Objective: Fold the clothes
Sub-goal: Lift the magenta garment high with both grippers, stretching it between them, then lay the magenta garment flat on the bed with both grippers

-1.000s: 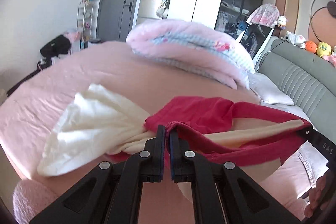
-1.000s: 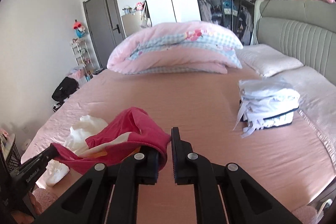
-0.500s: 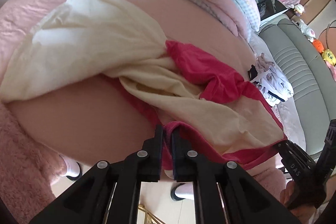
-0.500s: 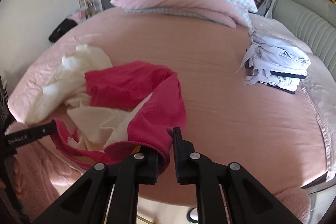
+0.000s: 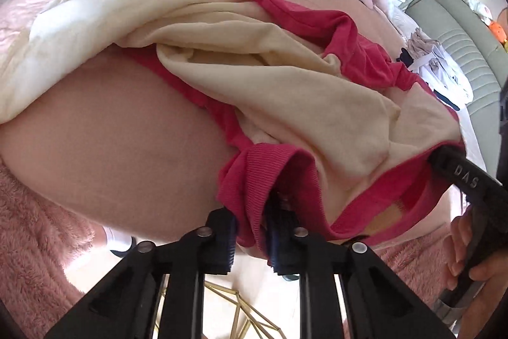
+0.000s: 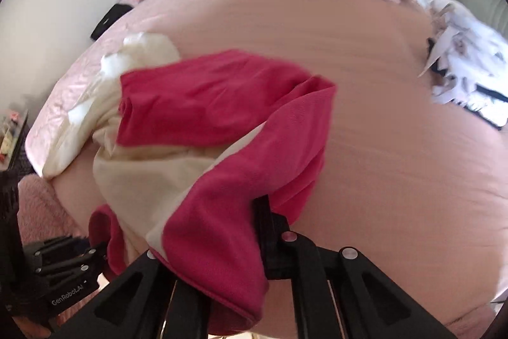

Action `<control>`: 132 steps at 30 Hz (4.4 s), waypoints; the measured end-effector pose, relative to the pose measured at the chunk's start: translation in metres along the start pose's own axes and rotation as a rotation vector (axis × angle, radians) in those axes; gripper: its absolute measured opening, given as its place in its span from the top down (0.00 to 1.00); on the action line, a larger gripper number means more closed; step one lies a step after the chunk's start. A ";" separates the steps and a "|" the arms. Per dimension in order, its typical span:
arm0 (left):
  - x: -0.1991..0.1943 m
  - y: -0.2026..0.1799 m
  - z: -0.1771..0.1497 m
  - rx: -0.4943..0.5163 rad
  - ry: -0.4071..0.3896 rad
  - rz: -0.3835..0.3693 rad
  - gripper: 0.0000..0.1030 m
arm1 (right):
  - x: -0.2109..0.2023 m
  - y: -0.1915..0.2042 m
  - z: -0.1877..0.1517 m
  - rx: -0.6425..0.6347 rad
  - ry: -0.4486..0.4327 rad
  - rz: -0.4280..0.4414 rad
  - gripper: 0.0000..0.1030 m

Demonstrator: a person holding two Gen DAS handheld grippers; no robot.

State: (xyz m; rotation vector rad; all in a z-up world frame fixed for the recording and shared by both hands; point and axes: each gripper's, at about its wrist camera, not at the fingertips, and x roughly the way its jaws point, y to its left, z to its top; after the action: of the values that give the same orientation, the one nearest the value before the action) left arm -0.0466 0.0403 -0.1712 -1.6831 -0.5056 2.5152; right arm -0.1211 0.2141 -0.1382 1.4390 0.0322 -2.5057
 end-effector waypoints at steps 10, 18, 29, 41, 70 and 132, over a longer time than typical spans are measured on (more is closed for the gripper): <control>-0.087 -0.032 0.043 0.091 -0.271 0.076 0.91 | -0.083 -0.020 0.027 0.125 -0.277 -0.064 0.99; -0.223 -0.062 0.113 0.198 -0.589 -0.038 0.92 | -0.211 0.003 0.097 0.089 -0.583 0.014 0.99; -0.374 -0.092 0.151 0.408 -0.803 -0.132 0.92 | -0.345 0.007 0.148 0.124 -0.766 0.219 0.98; -0.384 -0.124 0.165 0.489 -0.891 0.004 0.92 | -0.392 0.026 0.136 0.095 -0.855 0.284 0.98; -0.299 -0.091 0.159 0.549 -0.627 0.026 0.92 | -0.287 0.026 0.125 0.255 -0.634 0.265 0.98; -0.016 0.029 0.035 -0.087 0.049 -0.172 0.59 | -0.083 0.004 -0.031 0.201 -0.064 0.123 0.61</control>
State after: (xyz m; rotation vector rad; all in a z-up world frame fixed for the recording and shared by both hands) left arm -0.0689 0.0011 -0.1542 -1.6474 -0.7316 2.3577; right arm -0.0539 0.2319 -0.0833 1.3853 -0.3182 -2.5101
